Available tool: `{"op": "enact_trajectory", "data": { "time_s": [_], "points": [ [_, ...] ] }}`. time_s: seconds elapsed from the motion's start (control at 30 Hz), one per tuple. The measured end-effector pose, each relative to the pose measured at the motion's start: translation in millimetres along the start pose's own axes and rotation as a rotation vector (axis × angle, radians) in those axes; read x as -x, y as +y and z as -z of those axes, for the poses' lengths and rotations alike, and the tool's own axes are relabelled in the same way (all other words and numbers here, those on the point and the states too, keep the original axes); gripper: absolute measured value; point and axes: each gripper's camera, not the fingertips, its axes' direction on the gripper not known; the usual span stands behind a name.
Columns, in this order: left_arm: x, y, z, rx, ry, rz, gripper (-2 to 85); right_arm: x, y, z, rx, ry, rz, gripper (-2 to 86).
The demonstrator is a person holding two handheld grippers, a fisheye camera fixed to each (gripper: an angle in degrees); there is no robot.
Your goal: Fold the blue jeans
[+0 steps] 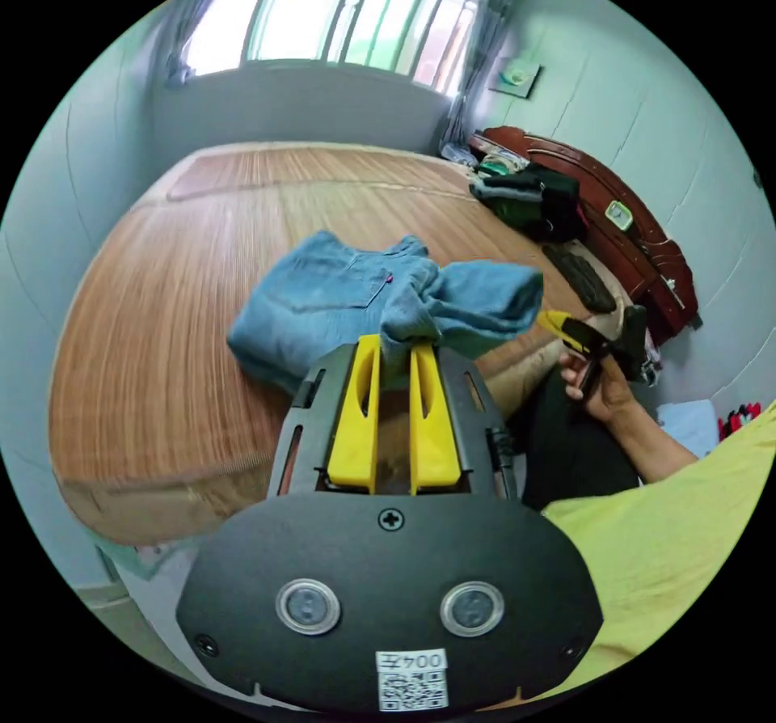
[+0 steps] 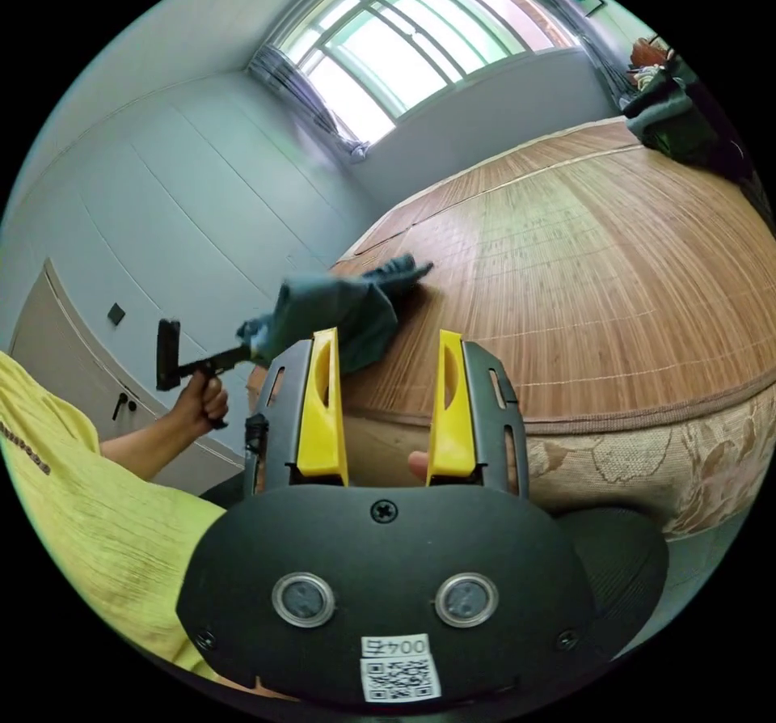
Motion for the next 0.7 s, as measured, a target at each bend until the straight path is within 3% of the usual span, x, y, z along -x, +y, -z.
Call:
{"op": "enact_trajectory", "data": {
  "time_s": [0.13,0.37,0.7],
  "points": [
    [13,33,-24,0.155,0.011,0.054,8.2,27,6,-25,0.055,-0.008,0.008,15.7],
    [-5,28,7,0.142,-0.031,-0.087,11.6,60,0,-84,0.218,-0.002,0.03,13.3],
    [19,45,52,0.023,0.041,0.014,12.7,81,-24,-200,0.585,0.352,0.101,10.4]
  ]
}}
